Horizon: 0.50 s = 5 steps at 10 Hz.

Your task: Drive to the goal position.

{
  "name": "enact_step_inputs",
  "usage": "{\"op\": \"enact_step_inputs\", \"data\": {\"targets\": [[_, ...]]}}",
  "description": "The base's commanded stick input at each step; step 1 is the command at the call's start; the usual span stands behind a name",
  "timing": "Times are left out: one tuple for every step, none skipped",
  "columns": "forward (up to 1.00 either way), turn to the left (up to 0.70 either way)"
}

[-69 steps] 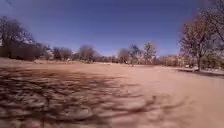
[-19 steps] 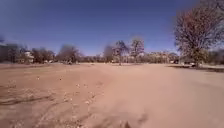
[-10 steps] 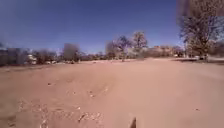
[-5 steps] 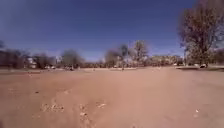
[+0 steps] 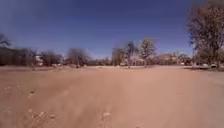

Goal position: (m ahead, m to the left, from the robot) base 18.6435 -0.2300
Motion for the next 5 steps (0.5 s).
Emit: {"op": "enact_step_inputs", "data": {"targets": [[1.0, 0.0], [1.0, 0.0], [1.0, 0.0], [1.0, 0.0], [1.0, 0.0]]}}
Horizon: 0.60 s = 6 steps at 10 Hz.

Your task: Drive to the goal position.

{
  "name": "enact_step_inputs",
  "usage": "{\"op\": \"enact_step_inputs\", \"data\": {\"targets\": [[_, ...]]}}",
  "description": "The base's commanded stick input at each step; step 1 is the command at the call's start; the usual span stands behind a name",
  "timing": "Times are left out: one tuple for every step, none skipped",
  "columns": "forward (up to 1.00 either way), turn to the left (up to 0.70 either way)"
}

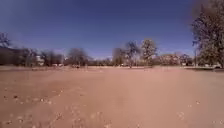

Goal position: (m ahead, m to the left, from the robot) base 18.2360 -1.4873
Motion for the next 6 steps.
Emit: {"op": "enact_step_inputs", "data": {"targets": [[1.0, 0.0], [1.0, 0.0], [1.0, 0.0], [1.0, 0.0], [1.0, 0.0], [1.0, 0.0]]}}
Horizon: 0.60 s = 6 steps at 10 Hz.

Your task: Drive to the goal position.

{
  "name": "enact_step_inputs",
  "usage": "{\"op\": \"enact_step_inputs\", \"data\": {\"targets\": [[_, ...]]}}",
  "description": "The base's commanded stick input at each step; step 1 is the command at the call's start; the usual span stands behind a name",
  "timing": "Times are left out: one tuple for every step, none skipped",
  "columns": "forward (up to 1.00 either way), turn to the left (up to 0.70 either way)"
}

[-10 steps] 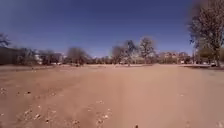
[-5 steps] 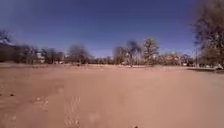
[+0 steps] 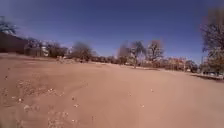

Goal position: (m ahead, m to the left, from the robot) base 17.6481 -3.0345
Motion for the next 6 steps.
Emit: {"op": "enact_step_inputs", "data": {"targets": [[1.0, 0.0], [1.0, 0.0], [1.0, 0.0], [1.0, 0.0], [1.0, 0.0], [1.0, 0.0]]}}
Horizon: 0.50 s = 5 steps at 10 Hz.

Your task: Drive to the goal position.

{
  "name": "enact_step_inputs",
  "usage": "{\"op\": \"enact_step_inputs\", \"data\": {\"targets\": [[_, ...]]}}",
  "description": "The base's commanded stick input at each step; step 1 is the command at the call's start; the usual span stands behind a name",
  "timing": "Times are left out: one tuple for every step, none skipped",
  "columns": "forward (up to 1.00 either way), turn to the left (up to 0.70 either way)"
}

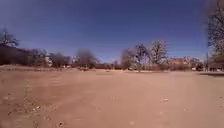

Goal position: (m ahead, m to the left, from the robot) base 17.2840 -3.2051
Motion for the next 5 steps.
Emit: {"op": "enact_step_inputs", "data": {"targets": [[1.0, 0.0], [1.0, 0.0], [1.0, 0.0], [1.0, 0.0], [1.0, 0.0]]}}
